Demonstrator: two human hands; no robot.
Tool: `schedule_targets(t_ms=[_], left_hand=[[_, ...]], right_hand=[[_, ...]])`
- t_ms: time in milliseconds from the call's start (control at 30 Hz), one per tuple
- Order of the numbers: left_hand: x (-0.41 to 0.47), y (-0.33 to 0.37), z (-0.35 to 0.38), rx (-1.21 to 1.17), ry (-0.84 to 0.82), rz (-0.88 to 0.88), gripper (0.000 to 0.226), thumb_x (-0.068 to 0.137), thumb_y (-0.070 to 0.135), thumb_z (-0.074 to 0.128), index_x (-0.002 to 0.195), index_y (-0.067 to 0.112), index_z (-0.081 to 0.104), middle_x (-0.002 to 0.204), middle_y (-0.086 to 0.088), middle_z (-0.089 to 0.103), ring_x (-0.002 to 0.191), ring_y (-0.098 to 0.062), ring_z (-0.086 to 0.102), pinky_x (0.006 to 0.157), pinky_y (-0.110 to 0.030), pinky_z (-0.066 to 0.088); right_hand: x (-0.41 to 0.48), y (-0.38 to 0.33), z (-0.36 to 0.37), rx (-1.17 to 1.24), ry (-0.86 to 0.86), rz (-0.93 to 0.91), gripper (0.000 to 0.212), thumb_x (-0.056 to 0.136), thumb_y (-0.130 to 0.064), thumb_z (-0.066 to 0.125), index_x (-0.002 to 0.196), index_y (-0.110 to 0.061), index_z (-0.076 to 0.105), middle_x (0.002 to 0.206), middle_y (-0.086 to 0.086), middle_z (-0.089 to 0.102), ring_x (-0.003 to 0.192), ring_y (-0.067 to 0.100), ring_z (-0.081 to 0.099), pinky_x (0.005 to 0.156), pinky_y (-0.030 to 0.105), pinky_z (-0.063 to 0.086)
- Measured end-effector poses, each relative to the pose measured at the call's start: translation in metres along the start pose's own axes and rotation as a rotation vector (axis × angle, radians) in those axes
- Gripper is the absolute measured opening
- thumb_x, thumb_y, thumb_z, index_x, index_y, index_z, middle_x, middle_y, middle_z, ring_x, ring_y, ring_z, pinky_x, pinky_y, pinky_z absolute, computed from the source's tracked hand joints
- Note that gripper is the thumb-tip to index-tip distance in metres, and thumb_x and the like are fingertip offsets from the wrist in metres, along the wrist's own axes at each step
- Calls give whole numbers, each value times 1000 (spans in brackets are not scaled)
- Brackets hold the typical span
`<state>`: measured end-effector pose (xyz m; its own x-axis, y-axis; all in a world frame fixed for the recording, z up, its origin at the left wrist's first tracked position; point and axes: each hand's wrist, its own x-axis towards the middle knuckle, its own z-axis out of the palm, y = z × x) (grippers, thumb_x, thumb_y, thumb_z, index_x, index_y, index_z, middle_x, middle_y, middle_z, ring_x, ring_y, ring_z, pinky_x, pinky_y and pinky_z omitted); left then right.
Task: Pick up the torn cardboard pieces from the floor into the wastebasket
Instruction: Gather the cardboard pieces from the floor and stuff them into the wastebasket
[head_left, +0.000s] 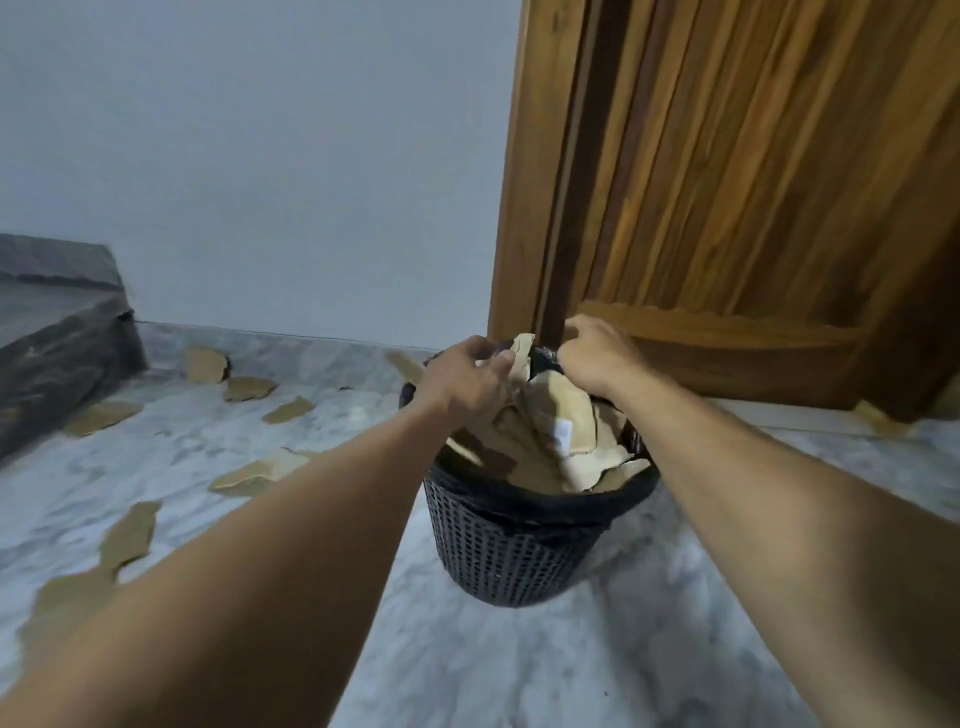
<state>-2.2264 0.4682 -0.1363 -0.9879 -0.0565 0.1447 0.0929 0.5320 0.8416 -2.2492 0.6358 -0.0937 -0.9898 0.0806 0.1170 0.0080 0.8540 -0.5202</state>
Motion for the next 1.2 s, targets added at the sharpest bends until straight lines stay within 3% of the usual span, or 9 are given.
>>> schedule_targets(t_ms=[133,367,533,600,667,767,900,1033,1200], left_hand=[[-13,-2,-16,-78,83,15,42,93,29,57,133,28,66,114,6,74,107,-17,68,85,-17,51],[-66,-70,-107,-367,449,-35,33,95,12,51,122,22,67,104,2,75,83,-14,76,82,-40,62],[-138,-166,-146,-183,617,-250,31,97,16,54,124,26,66,100,9,72,77,-5,67,53,-13,46],[-192,-216,-164,6,645,-331,28,100,25,54,125,29,64,97,10,72,77,-10,66,62,-20,49],[-254,-271,-188,219,690,-409,33,99,29,55,131,26,62,117,0,73,106,-23,65,88,-33,51],[-352,-342,-228,613,690,-611,61,98,46,55,152,22,42,157,-14,43,151,-35,23,119,-55,23],[-455,-408,-261,698,607,-945,100,83,88,33,161,36,-2,169,-17,-4,153,-41,-14,118,-65,-8],[-475,-446,-283,661,602,-1056,111,73,100,15,160,35,-10,168,-16,-16,153,-38,-18,120,-62,-11],[-445,-465,-309,661,540,-960,109,75,97,22,160,34,-6,169,-16,-7,155,-35,-8,123,-56,-4]], right_hand=[[-15,-21,9,92,113,-88,57,99,-17,46,155,-21,35,159,9,32,142,32,37,107,42,37],[-83,-99,79,257,344,-251,42,103,-34,40,145,-30,38,151,1,36,126,26,48,82,35,34],[-147,-141,151,340,342,-458,41,101,-26,46,141,-25,42,147,6,39,125,29,47,82,34,37],[-179,-150,193,345,252,-456,42,101,-29,47,142,-24,41,146,6,39,125,30,47,82,36,40],[-214,-151,240,289,45,-456,48,102,-39,47,147,-25,38,151,5,34,131,30,44,91,41,44],[-265,-130,304,42,-193,-374,65,98,-61,43,154,-31,28,165,8,15,150,31,19,116,61,22],[-327,-57,344,-111,-258,15,98,81,-89,23,160,-34,15,168,14,3,152,40,-1,116,70,3],[-348,-36,363,-260,-374,-150,116,65,-102,6,159,-36,-3,166,15,-3,150,41,-2,115,69,-3],[-341,-89,398,-338,-446,-289,112,48,-111,13,138,-63,-32,166,13,-20,150,44,-8,107,78,1]])
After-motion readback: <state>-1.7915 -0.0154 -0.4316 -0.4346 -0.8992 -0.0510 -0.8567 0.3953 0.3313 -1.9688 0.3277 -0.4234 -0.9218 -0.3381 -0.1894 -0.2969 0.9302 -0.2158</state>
